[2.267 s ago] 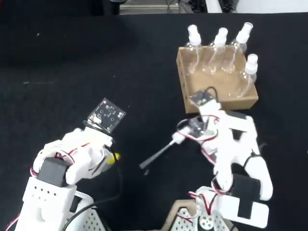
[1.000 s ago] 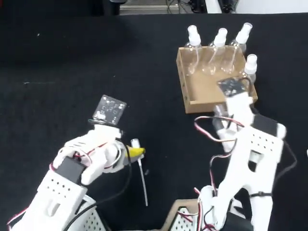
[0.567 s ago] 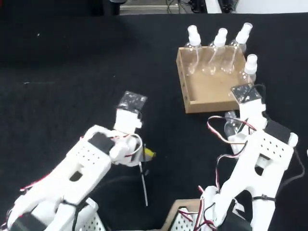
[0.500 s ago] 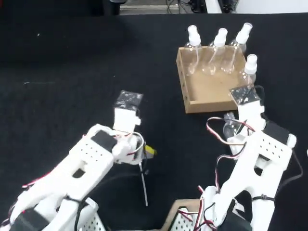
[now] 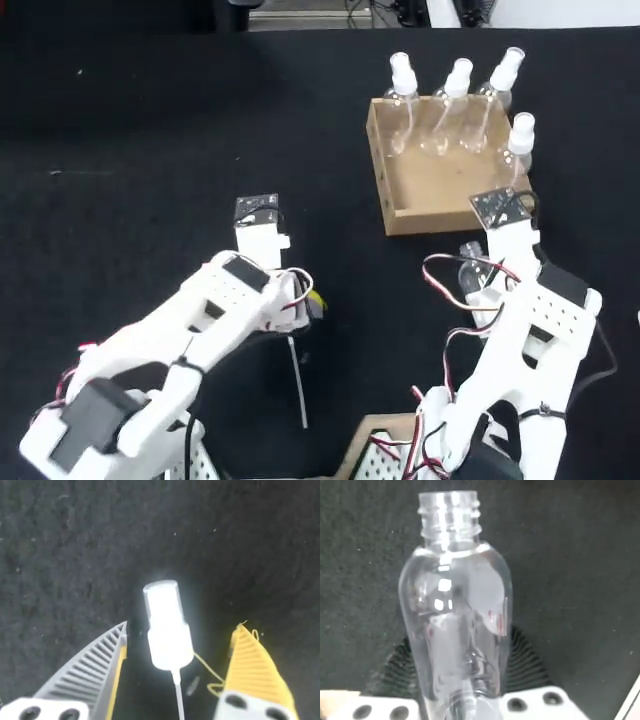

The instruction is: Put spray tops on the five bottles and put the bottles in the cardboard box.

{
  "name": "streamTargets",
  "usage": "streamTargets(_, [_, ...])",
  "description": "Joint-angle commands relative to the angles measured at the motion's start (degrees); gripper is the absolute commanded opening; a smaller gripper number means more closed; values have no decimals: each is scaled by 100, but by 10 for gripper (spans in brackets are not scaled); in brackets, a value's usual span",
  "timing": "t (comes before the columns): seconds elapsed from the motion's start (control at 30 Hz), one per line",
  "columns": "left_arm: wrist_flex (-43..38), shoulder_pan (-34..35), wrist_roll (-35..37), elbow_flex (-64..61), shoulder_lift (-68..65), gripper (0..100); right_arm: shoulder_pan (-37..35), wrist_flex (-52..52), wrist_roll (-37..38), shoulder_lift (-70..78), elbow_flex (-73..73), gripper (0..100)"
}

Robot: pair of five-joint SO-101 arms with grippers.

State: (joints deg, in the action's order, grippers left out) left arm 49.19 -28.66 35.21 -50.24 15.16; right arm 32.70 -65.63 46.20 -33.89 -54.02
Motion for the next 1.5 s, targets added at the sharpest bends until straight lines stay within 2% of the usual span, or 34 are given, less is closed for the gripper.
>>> streamTargets(0.0, [-149, -57, 53, 382, -246, 299, 105, 97, 44, -251, 40, 11])
streamTargets(0.1, [-88, -48, 26, 497, -527, 268, 114, 97, 44, -251, 40, 11])
streamTargets(0.17, [-88, -22, -26, 532, -607, 183, 114, 97, 44, -251, 40, 11])
streamTargets(0.27, [-88, -66, -993, 488, -545, 14, 105, 97, 35, -251, 40, 11])
streamTargets(0.33, [44, -22, -1618, 382, -492, 58, 88, 97, 26, -242, 31, 11])
streamTargets(0.47, [721, 400, -2321, 497, -123, 37, 88, 334, 9, -251, -198, 11])
streamTargets(0.53, [1090, 743, -2998, 576, 149, 40, 114, 888, -9, -224, -523, 11])
streamTargets(0.63, [1240, 1218, -4422, 532, 396, 39, 255, 2031, -273, -215, -1262, 11])
streamTargets(0.7, [1248, 1367, -4897, 505, 431, 39, 325, 2382, -369, -207, -1552, 11])
streamTargets(0.97, [1301, 1147, -4976, 426, 422, 43, 607, 1424, -369, -207, -1200, 18])
streamTargets(1.03, [1301, 1147, -5002, 382, 422, 44, 677, 1073, -360, -207, -980, 67])
streamTargets(1.17, [1310, 1147, -5002, 251, 422, 44, 651, 246, -316, -207, -620, 254])
streamTargets(1.23, [1301, 1147, -5002, 224, 422, 44, 651, -18, -229, -215, -426, 309])
streamTargets(1.47, [1301, 1156, -4993, 242, 422, 44, 624, -378, -237, -198, 145, 314])
